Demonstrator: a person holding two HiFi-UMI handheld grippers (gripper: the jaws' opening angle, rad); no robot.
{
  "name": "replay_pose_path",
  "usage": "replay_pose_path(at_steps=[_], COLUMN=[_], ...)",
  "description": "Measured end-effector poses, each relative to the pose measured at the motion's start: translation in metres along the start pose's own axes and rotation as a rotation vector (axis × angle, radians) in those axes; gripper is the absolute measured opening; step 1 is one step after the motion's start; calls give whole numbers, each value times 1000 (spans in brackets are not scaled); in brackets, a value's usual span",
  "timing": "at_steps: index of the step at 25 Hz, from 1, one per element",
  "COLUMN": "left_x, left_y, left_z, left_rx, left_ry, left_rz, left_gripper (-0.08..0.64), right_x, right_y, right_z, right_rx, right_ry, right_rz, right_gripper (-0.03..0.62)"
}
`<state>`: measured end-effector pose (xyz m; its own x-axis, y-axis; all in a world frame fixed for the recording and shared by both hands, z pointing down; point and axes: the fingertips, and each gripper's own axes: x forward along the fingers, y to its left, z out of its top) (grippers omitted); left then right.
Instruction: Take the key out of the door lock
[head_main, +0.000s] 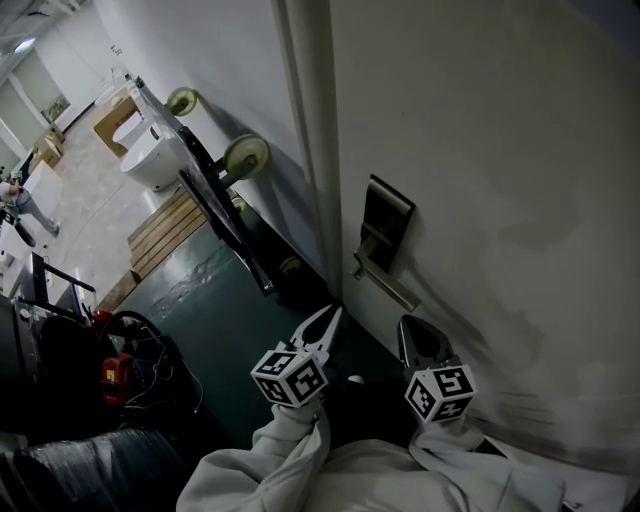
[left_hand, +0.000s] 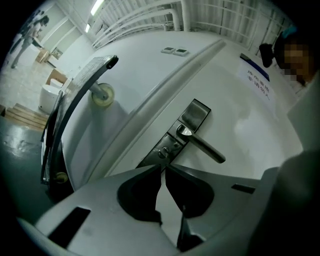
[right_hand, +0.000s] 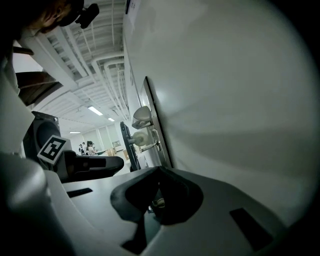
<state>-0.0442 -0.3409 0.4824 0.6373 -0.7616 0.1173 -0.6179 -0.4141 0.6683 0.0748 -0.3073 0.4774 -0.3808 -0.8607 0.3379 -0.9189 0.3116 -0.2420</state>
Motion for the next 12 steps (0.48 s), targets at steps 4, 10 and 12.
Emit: replay_pose_path(at_steps=[4, 10, 12], left_x=[9, 23, 28], left_y=[-4, -6, -6], left_z=[6, 7, 8], left_rx=[-91, -220, -260], left_ry=[5, 24, 20], left_rz=[-80, -131, -136], left_gripper=[35, 96, 104], right_x=[2, 1, 3], right_y=[-3, -5, -4], right_z=[1, 9, 13], right_rx=[-4, -28, -36], right_ry=[4, 9, 8], right_rz=[-23, -48, -50], right_gripper=[43, 43, 43])
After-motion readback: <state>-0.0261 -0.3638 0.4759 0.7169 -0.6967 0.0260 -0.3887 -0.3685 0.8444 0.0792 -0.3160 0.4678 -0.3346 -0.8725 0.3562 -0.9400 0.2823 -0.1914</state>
